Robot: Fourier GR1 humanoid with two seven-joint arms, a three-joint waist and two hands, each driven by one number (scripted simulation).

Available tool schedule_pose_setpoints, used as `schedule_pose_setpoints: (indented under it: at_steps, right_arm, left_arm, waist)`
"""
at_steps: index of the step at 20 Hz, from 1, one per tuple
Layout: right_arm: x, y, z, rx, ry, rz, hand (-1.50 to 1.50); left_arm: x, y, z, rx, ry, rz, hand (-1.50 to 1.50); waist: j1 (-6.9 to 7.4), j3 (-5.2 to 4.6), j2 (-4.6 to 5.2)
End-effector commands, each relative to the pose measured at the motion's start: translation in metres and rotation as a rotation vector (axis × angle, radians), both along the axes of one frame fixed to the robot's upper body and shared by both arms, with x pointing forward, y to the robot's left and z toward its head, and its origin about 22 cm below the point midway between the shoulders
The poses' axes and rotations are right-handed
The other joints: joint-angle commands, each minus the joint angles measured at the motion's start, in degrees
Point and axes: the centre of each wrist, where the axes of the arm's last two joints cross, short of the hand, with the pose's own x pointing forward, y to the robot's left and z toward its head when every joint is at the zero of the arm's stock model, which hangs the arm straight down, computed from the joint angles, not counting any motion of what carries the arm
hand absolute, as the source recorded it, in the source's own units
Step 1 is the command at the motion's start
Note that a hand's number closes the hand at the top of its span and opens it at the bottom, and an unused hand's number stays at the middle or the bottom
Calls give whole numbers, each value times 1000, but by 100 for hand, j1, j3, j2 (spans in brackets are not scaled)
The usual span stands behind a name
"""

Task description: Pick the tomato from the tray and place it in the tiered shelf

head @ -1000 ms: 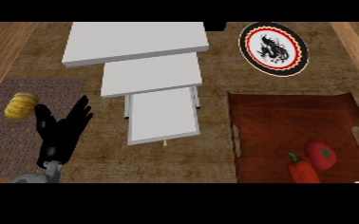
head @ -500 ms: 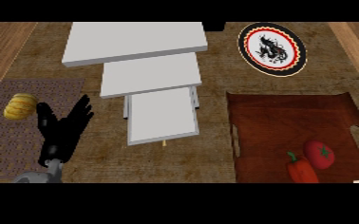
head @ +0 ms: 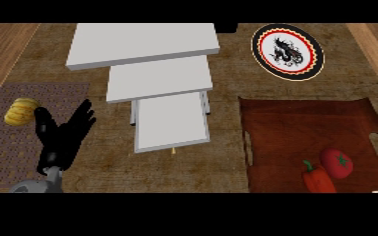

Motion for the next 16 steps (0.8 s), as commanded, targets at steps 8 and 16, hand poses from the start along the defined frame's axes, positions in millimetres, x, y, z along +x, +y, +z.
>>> schedule_pose_setpoints:
  at_steps: [8, 16]
  right_arm:
    - [2, 46, -28, -142, 101, 17, -150]
    - [-12, 64, -34, -211, 85, -38, -150]
  left_arm:
    - [2, 11, -16, -9, 16, -2, 0]
    - [-4, 5, -2, -16, 9, 5, 0]
  waist:
    - [6, -1, 15]
    - [18, 1, 10]
